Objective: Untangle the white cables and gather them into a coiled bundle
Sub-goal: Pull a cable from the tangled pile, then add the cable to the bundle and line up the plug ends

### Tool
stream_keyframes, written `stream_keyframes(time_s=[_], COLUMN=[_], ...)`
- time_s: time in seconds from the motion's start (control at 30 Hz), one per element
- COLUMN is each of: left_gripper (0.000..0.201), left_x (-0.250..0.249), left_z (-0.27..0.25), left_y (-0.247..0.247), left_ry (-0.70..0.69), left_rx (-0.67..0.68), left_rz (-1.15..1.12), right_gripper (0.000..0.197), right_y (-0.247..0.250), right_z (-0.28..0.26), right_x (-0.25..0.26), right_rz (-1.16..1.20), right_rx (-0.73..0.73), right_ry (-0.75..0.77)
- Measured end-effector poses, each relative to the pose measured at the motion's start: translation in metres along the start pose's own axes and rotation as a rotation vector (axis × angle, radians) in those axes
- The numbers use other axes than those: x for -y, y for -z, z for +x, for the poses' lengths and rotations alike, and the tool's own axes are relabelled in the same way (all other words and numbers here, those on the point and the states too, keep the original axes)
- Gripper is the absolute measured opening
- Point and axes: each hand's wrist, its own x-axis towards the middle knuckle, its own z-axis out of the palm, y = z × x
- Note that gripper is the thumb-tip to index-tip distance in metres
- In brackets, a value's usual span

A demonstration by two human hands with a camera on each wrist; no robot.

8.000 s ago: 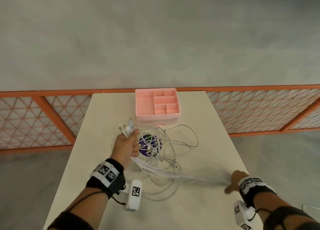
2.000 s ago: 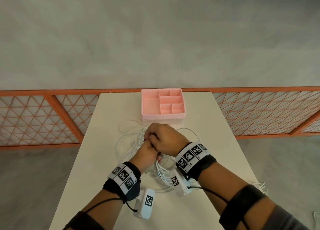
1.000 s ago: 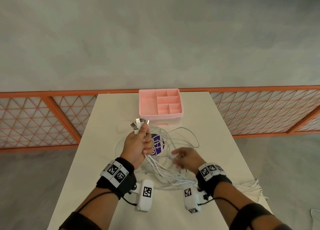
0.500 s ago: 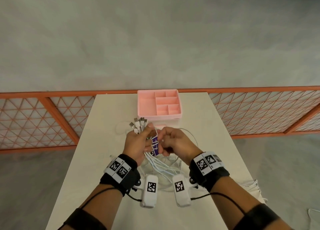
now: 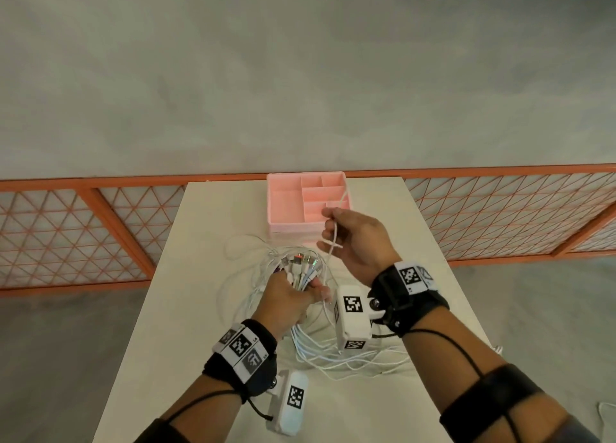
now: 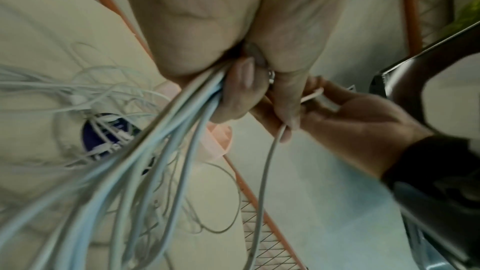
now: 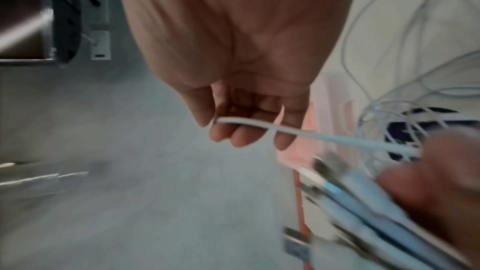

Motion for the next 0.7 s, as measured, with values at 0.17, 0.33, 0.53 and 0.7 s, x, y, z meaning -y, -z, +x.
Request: stream_keyframes(time_s=[0.17,0.33,0.53,0.7], left_gripper=[0.019,0.013,0.02,0.026], left_x=[0.005,-0.004,-0.005,-0.01], left_z=[0.001,0.006,0.014,0.016], left_y=[0.011,0.022,0.03,0.016], left_ry=[0.042,0.014,-0.021,-0.032], left_rx=[-0.074,-0.149,-0.245,-0.252], left_rz=[-0.124,-0.232,-0.363,-0.357], right_gripper=[0.021,0.022,0.023,0.012], right_y=[0.014,0.081,0.204,0.252], right_z=[0.005,0.004,-0.026,-0.055], right_x=[0.02,0.021,0.029,0.014], right_rz=[-0.117,-0.312,-0.489,-0.421], right_rx=[-0.137,-0.54,-0.946,-0.961], right_ry=[0.15,0.2,0.006,-0.172])
